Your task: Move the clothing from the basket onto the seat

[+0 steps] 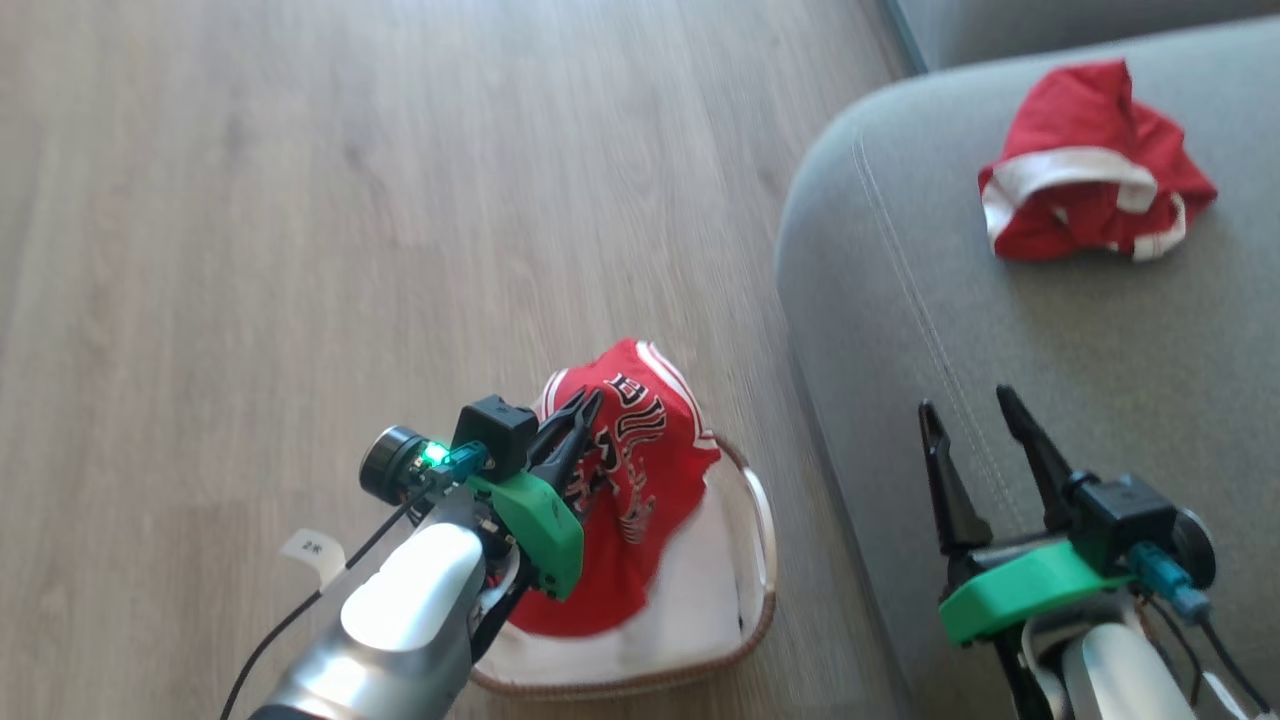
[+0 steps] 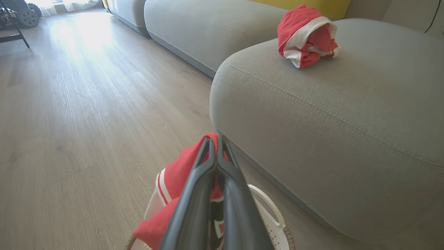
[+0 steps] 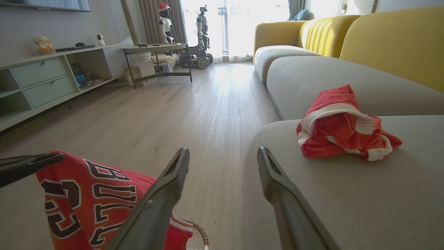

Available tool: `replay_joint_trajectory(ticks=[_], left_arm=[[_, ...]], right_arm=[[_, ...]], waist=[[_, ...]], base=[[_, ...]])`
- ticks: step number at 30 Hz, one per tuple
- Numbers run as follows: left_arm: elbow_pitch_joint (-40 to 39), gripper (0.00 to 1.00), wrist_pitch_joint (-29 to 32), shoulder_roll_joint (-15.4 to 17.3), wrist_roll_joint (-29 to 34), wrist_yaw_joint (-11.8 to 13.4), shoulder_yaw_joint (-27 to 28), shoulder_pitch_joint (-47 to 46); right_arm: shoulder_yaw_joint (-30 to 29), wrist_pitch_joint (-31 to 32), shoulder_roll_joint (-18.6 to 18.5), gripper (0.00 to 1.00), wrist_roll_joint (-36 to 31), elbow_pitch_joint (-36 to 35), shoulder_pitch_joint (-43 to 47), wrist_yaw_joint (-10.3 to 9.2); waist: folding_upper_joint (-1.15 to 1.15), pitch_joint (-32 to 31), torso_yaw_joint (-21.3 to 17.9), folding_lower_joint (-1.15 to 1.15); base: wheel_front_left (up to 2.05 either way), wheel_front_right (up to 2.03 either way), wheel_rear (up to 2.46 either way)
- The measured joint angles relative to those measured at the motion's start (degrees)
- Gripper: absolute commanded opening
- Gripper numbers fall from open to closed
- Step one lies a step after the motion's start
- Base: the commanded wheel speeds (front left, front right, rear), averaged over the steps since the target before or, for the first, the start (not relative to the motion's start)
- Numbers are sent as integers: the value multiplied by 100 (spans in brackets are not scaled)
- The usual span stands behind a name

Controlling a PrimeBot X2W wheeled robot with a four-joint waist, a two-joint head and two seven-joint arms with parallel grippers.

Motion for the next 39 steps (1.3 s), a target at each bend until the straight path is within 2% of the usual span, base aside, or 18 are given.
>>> replay_joint_trajectory(ticks=[10, 20, 28, 35, 39], left_arm=[[-934, 0, -40, 127, -142, 221, 213, 90], [-1575, 0, 221, 325, -215, 438, 327, 1], [-1870, 0, 475, 368, -216, 445, 324, -144], [-2112, 0, 621, 289, -216, 442, 176, -527], [-2251, 0, 673, 190, -214, 444, 122, -753]], right_arm=[[136, 0, 0, 100, 0, 69, 249, 0], [312, 0, 0, 100, 1, 194, 287, 0], [516, 10, 0, 100, -1, 315, 265, 0], [1329, 204, -2, 100, -148, 811, -395, 1], [1763, 212, -58, 100, 19, 1069, -769, 1]], waist=[[0, -783, 324, 0], [0, -992, 323, 0], [0, -1032, 298, 0], [0, -981, 374, 0], [0, -946, 437, 0]], base=[[0, 0, 0], [0, 0, 0], [0, 0, 0], [0, 0, 0], [0, 0, 0]])
